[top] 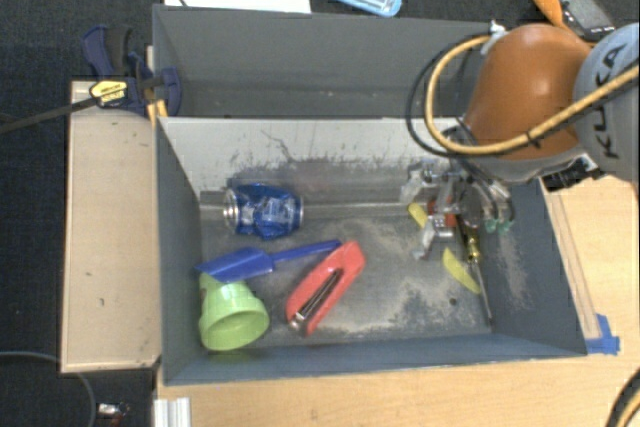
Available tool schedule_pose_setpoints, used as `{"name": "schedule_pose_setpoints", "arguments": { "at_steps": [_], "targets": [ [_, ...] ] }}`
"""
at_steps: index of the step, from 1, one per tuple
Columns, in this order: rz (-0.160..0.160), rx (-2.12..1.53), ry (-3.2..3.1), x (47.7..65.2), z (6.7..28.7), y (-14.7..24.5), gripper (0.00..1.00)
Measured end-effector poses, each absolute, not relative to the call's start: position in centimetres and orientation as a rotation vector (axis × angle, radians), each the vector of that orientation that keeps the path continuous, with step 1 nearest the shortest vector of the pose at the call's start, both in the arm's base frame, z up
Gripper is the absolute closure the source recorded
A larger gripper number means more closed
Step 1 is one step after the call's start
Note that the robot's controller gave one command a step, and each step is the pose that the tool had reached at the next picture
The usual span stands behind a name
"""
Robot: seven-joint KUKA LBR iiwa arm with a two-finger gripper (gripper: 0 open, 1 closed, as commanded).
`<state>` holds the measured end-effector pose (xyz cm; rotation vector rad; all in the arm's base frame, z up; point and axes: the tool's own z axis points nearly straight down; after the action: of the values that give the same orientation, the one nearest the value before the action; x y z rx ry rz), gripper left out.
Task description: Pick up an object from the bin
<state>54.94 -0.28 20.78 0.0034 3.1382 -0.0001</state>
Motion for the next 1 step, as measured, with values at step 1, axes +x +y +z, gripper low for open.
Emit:
{"name": "schedule_pose_setpoints", "arguments": {
  "at_steps": [1],
  "targets": [
    [0.000, 0.003, 3.138, 54.94, 20.78, -0.28, 0.00]
  ]
}}
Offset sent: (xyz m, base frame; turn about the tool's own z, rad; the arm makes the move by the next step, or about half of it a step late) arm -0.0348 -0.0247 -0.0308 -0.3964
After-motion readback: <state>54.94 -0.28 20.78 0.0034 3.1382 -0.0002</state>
